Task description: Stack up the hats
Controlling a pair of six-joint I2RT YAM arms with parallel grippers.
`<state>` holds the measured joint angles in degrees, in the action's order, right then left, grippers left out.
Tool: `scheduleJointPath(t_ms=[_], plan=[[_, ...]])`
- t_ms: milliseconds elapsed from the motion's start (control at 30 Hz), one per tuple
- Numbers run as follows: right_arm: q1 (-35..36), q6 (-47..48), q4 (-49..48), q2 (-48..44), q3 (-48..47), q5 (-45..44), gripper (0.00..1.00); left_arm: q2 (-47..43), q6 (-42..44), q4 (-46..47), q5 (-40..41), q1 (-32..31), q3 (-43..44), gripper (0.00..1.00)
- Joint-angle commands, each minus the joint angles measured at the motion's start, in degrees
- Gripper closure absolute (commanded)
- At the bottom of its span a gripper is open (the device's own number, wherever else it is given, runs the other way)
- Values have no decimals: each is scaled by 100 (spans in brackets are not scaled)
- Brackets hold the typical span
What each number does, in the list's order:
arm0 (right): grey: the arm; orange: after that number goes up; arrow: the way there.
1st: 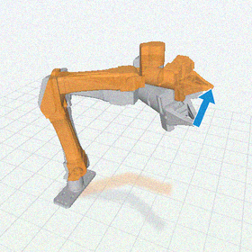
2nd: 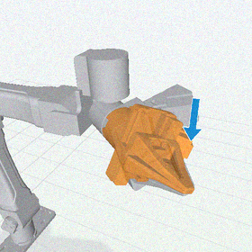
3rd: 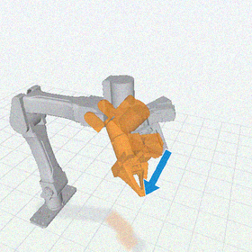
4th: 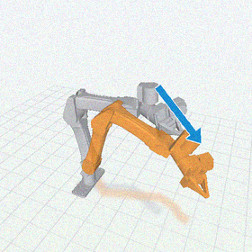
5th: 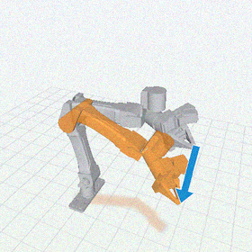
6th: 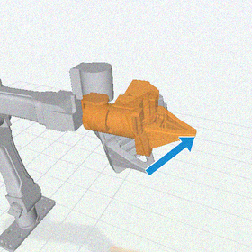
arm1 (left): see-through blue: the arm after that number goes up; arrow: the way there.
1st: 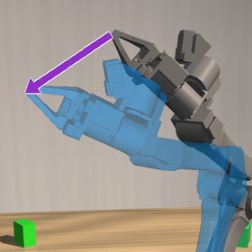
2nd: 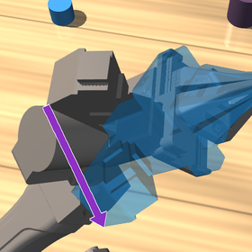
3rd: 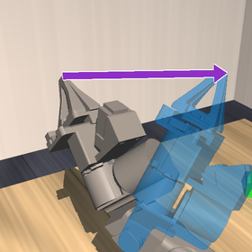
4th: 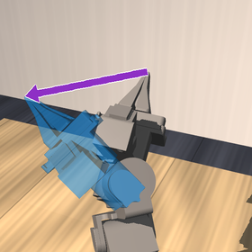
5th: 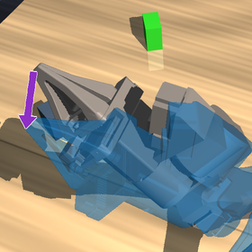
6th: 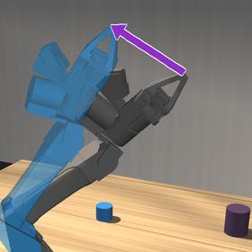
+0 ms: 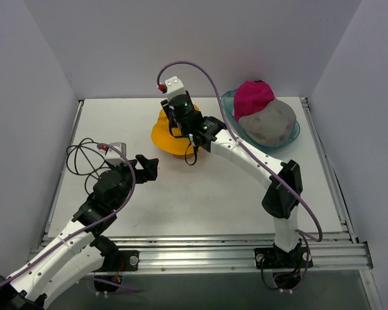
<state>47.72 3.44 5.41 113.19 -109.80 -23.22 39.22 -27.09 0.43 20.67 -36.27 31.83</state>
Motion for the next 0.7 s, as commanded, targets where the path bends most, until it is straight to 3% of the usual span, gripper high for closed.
scheduleJointPath(t_ms=[0,300,433,667], plan=[[26,-605,-39,-648,370,-235,60,24,116,265,60,6,51,6],[44,-1794,-751,-1255,1935,-227,46,-187,160,256,236,-20,-46,6],[70,-2145,-1068,-1063,2234,-314,39,-248,178,230,289,-38,-72,6],[123,-2366,-1410,-596,2463,-648,37,-319,213,195,368,-64,-81,6]])
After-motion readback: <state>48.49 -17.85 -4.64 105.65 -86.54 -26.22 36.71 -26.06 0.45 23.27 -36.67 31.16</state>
